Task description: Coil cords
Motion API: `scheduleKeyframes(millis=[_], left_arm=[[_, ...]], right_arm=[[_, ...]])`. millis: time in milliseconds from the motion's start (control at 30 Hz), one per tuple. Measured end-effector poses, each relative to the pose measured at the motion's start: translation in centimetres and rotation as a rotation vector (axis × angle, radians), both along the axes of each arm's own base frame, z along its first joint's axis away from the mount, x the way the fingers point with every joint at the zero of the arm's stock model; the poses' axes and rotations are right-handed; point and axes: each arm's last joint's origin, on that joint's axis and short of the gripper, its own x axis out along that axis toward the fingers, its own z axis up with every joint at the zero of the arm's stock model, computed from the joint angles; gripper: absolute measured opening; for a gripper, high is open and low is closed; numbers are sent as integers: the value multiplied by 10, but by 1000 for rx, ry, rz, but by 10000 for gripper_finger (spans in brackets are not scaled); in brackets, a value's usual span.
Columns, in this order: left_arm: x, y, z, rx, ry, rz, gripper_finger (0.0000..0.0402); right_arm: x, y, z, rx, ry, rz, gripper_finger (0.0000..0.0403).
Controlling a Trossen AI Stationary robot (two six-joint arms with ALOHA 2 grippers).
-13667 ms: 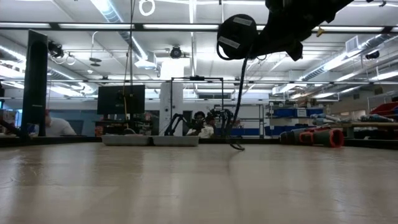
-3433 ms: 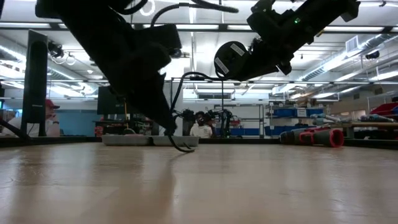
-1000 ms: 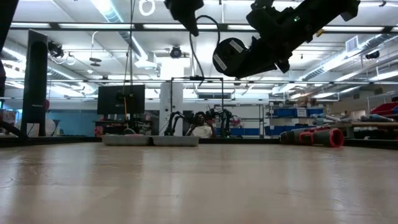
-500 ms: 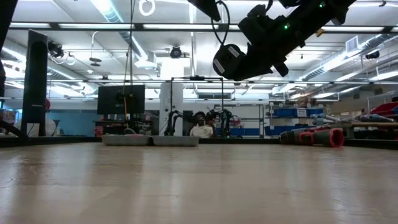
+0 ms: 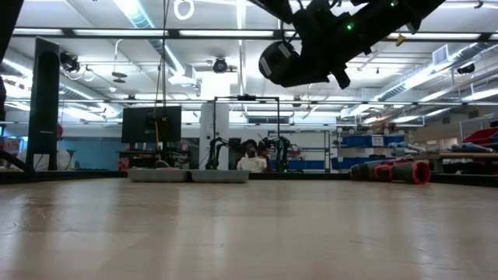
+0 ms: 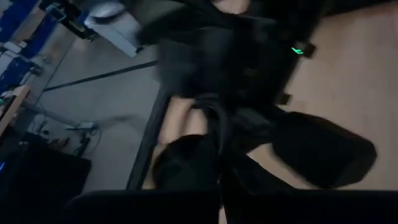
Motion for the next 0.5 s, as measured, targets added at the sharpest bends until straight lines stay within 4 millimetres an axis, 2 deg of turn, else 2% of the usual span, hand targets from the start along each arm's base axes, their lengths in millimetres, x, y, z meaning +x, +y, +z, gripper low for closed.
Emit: scheduleKeyframes(millis=[200, 500], left_arm=[[11, -12, -16, 15, 42, -50, 0], [2, -14, -25, 13, 140, -19, 0]], right_arm=[[-1, 3, -3, -23, 44, 20, 0], [-7, 6, 7, -51, 26, 36, 0]])
